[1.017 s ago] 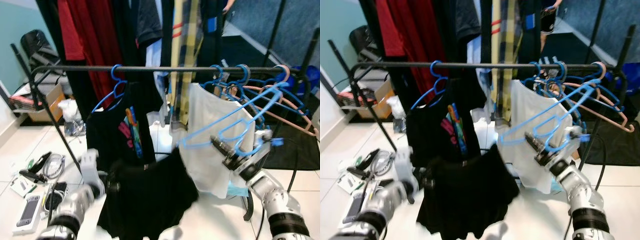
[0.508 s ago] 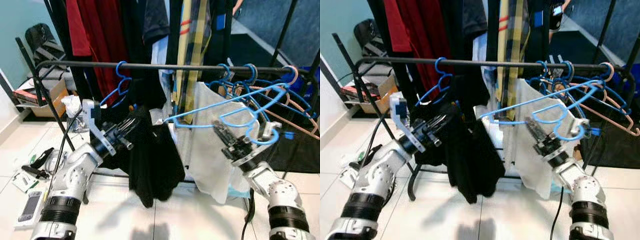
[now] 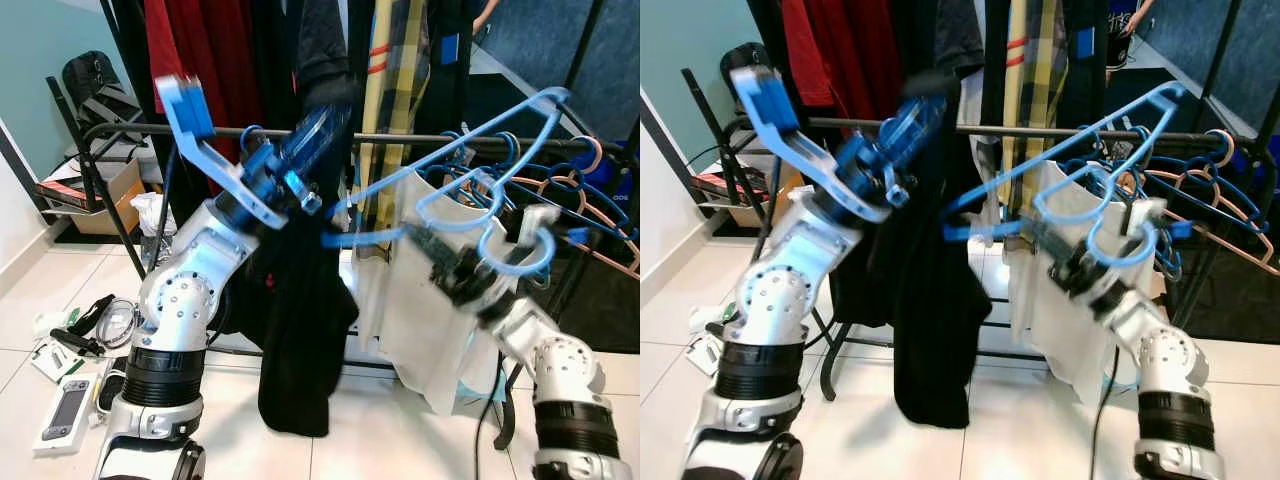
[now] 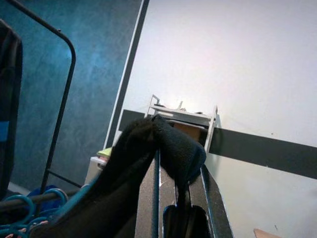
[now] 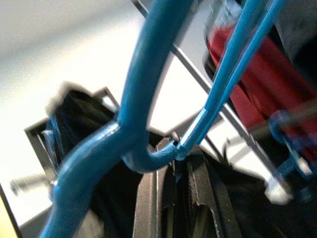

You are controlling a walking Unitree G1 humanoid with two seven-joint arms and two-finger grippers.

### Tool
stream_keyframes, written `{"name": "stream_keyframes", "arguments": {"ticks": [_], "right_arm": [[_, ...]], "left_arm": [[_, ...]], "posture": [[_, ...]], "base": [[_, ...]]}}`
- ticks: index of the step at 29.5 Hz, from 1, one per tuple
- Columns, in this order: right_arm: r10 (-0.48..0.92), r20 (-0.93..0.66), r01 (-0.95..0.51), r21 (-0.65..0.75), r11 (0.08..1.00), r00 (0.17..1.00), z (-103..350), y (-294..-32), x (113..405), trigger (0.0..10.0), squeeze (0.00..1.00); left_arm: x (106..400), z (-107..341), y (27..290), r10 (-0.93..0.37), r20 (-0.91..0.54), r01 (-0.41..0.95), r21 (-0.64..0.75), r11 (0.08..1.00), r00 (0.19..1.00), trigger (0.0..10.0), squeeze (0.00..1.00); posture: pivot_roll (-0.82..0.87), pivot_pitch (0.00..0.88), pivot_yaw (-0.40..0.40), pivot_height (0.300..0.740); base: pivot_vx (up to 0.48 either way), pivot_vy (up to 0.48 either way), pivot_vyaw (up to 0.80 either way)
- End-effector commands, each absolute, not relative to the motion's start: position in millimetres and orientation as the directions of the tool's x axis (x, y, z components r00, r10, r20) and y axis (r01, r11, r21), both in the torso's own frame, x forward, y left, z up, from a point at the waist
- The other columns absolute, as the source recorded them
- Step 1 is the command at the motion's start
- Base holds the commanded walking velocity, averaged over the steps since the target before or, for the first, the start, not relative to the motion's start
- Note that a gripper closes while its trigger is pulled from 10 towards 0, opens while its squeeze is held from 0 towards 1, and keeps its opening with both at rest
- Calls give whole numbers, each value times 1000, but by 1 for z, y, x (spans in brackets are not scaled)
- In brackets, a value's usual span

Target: Hang hanger

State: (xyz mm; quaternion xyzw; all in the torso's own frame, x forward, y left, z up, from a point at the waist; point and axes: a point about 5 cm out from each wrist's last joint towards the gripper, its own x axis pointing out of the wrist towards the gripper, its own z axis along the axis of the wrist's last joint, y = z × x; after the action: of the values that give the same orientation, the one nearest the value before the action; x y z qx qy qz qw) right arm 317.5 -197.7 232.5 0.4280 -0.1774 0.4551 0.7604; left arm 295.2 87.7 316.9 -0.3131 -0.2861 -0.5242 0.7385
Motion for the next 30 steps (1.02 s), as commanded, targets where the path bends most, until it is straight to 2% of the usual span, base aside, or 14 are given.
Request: {"name": "stream_keyframes", "arguments": {"ticks": [1, 2, 5, 6, 10, 13, 16, 21, 22, 24, 25, 26, 28, 30], "right_arm": [[496, 718, -869, 454, 199, 488, 247, -200, 316, 10000, 0], [450, 779, -898, 409, 164, 437, 265, -203, 315, 10000, 0], [450, 779, -898, 409, 164, 437, 265, -203, 315, 10000, 0], [428, 819, -923, 358, 139, 382, 278, -206, 311, 10000, 0], [413, 851, -946, 307, 107, 323, 290, -209, 307, 10000, 0], [432, 841, -945, 307, 114, 325, 288, -208, 306, 10000, 0], [533, 644, -834, 387, 393, 550, 256, -199, 324, 10000, 0], [536, 604, -805, 390, 446, 590, 251, -198, 327, 10000, 0], [523, 488, -713, 428, 555, 699, 235, -203, 336, 10000, 0], [523, 488, -713, 428, 555, 699, 235, -203, 336, 10000, 0], [514, 236, -565, 381, 732, 825, 196, -211, 342, 10000, 0], [514, 236, -565, 381, 732, 825, 196, -211, 342, 10000, 0], [398, -163, -373, 164, 913, 903, 126, -232, 333, 10000, 0], [364, -282, -358, 73, 931, 888, 103, -238, 324, 10000, 0]], "left_arm": [[297, 314, 91, -597, 740, 946, -177, 271, 310, 10000, 0], [303, 306, 93, -599, 710, 925, -223, 307, 369, 10000, 0], [303, 306, 93, -599, 710, 925, -223, 307, 369, 10000, 0], [311, 292, 95, -599, 657, 885, -264, 385, 457, 10000, 0], [326, 273, 105, -543, 567, 778, -347, 524, 619, 10000, 0], [330, 268, 109, -515, 547, 744, -379, 550, 660, 10000, 0], [325, 261, 110, -575, 494, 753, -331, 569, 652, 10000, 0], [324, 260, 109, -591, 479, 755, -317, 573, 649, 10000, 0], [329, 245, 118, -583, 397, 701, -306, 644, 709, 10000, 0], [329, 245, 118, -583, 397, 701, -306, 644, 709, 10000, 0], [338, 208, 147, -500, 247, 557, -322, 765, 830, 10000, 0], [338, 208, 147, -500, 247, 557, -322, 765, 830, 10000, 0], [334, 135, 200, -316, -42, 293, -278, 915, 948, 10000, 0], [327, 110, 215, -250, -132, 208, -268, 941, 959, 10000, 0]], "posture": [[-70, 0, 46, 740], [-72, 0, 48, 740], [-72, 0, 48, 740], [-73, 0, 49, 740], [-75, 0, 47, 740], [-79, 0, 44, 740], [-78, 0, 45, 740], [-78, 0, 45, 740], [-83, 0, 49, 740], [-83, 0, 49, 740], [-90, 0, 52, 740], [-90, 0, 52, 740], [-81, 0, 46, 740], [-81, 0, 46, 740]], "base": [[0, 0, 0], [0, 0, 0], [0, 0, 0], [0, 0, 0], [0, 0, 0], [0, 0, 0], [0, 0, 0], [0, 0, 0], [0, 0, 0], [0, 0, 0], [0, 0, 0], [0, 0, 0], [0, 0, 0], [0, 0, 0]]}}
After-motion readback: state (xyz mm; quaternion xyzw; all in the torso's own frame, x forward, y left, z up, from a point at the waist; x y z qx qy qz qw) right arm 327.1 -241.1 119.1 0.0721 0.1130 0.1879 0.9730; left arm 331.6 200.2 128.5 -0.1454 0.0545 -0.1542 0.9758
